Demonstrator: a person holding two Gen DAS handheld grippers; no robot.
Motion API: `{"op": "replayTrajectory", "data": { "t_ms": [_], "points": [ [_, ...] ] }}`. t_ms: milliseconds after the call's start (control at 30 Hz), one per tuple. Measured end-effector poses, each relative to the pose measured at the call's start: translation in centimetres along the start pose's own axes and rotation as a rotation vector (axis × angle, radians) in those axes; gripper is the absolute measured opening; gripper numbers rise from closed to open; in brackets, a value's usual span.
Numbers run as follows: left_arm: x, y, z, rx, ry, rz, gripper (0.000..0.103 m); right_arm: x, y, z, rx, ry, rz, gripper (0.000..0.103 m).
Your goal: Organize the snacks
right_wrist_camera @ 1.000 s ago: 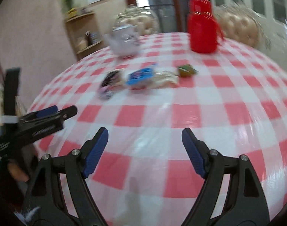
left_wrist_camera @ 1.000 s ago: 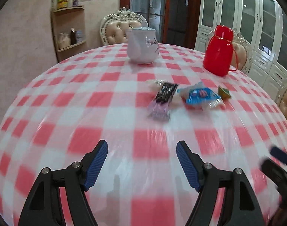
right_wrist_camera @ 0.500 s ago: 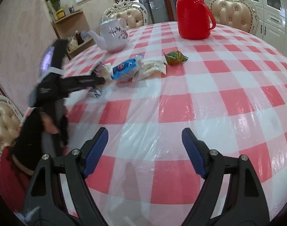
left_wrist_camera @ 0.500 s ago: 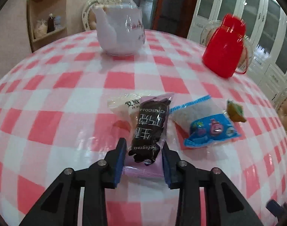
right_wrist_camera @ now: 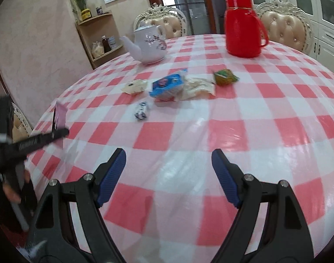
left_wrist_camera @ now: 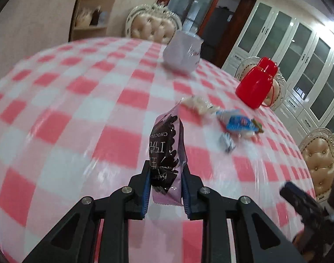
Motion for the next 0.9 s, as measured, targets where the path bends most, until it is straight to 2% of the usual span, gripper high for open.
{"op": "replayTrajectory", "data": {
  "t_ms": [100, 267, 367, 533, 600, 633, 767, 900],
  "points": [
    [-0.3, 0.2, 0.3, 0.000, 0.016, -0.044, 0.026, 2.3, -2.2, 0.5, 0.021, 0.024, -0.001, 0.082],
    [-1.2, -0.4, 0.1, 0.024, -0.039, -0.014, 0.026, 5.1, -6.4, 2.3, 0.047, 0.036, -0.004, 0.082],
    [-0.9, -1.3, 0.0, 0.051, -0.045, 0.000, 0.026, 6.0, -8.7, 3.4, 0.067, 0.040, -0.029, 0.074],
    [-0.4, -1.7, 0.1, 0.066, -0.039, 0.009, 0.026, 6.5, -11.9, 3.9, 0.136, 0.073, -0.087, 0.051],
    [-0.5, -1.8, 0.1, 0.067, -0.043, 0.014, 0.026, 6.4, -12.3, 3.8, 0.158, 0.076, -0.089, 0.032],
    [-0.6, -1.9, 0.0, 0.071, -0.044, 0.009, 0.026, 6.2, -12.1, 3.8, 0.151, 0.075, -0.088, 0.026],
    [-0.7, -2.0, 0.0, 0.075, -0.052, 0.007, 0.026, 6.0, -9.7, 3.6, 0.086, 0.090, -0.087, 0.024],
    [-0.2, -2.1, 0.1, 0.077, -0.037, 0.008, 0.026, 5.9, -7.6, 3.1, 0.062, 0.059, -0.068, 0.024]
  ]
}}
Point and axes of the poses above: each gripper's, at about its wrist camera, not at the fingertips, and y roughly against the way its jaws point, x to its left, z to its top, the point moved 8 cm from there along -y, roughly the way its jaws point, and after that the axes turned 8 degrees about -y, right-handed, at the moved point
